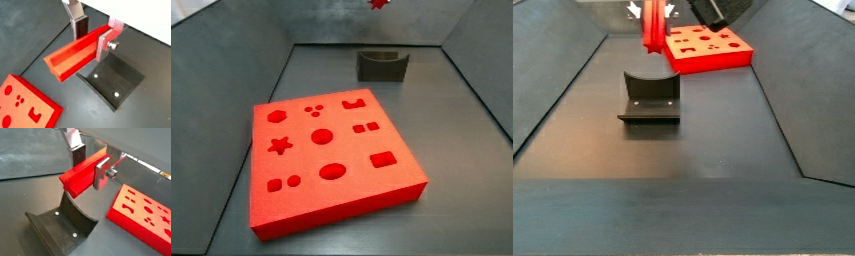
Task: Pick up the star object. Move up. Place the star object on the fixture. Regrasp the star object. Move to above the board. Insert the star object.
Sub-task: Place the star object on the fixture.
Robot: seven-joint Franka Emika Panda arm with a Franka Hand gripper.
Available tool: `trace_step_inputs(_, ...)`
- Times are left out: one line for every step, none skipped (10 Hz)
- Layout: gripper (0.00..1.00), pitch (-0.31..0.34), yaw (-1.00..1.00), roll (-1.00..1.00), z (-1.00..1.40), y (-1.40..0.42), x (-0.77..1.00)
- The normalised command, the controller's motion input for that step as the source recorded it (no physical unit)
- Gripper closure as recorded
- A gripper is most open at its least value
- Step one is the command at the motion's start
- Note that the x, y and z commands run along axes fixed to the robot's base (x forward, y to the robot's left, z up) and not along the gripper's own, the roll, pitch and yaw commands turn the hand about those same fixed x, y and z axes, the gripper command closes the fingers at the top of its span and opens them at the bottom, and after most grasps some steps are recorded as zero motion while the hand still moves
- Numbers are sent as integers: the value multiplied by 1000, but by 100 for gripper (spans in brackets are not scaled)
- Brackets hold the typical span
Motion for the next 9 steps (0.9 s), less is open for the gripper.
trace_step_inputs(100,93,-57,-168,-8,38,233)
trace_step_inputs(100,1,-80,-1000,-1000,62,131)
trace_step_inputs(100,-2,-87,-1000,-1000,67,119)
trace_step_inputs(100,15,-92,-1000,-1000,76,121)
trace_step_inputs(100,28,-90,-1000,-1000,77,128)
trace_step_inputs(100,56,-94,-1000,-1000,85,141)
trace_step_inputs(100,73,-107,-1000,-1000,94,152)
trace_step_inputs(100,74,-109,-871,-1000,98,158)
trace_step_inputs(100,66,-112,-721,-1000,104,166)
